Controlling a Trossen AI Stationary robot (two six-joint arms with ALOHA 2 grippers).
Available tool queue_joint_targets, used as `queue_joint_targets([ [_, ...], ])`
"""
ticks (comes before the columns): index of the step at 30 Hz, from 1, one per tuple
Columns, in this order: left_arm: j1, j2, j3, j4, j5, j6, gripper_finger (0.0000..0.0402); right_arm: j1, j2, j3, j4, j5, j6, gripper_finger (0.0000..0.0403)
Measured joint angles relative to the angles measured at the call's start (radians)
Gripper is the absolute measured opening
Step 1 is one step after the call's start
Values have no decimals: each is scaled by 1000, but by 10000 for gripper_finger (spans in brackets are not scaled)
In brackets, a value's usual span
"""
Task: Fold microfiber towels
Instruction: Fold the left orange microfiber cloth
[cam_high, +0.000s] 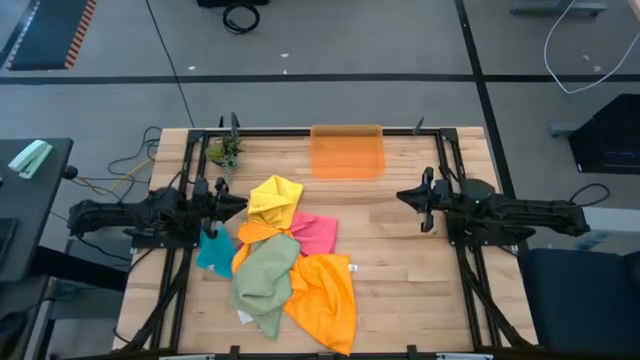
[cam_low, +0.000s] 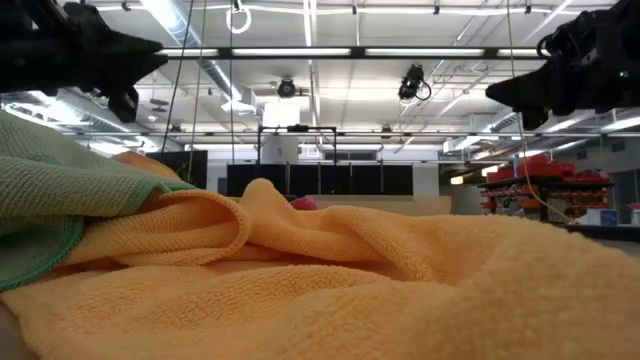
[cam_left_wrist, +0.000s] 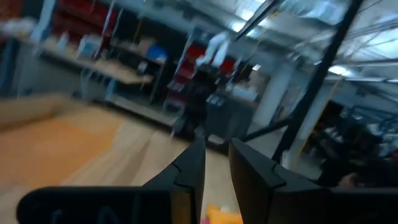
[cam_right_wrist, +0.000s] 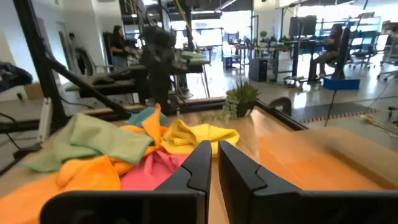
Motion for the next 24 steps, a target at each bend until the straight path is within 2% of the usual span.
queue_joint_targets([
  [4, 0, 155, 75, -94, -35, -76, 59, 1, 57, 7, -3, -40, 26, 37],
  [6, -5, 258, 147, -177, -4, -116, 47, 1, 109, 7, 4, -44, 34, 37],
  [9, -20, 411, 303, -361, 78, -119, 35, 1, 198, 7, 68, -47, 32, 37],
  [12, -41, 554, 479, -598, 83, -116, 34, 19, 289, 7, 174, -55, 28, 42],
  [15, -64, 690, 625, -829, 80, -122, 45, 53, 377, 7, 244, -51, 25, 56],
  [18, -93, 807, 726, -971, 75, -119, 68, 92, 450, 7, 292, -25, 25, 77],
  [24, -121, 988, 778, -1024, 32, -8, 135, 150, 545, 8, 394, 30, 38, 111],
])
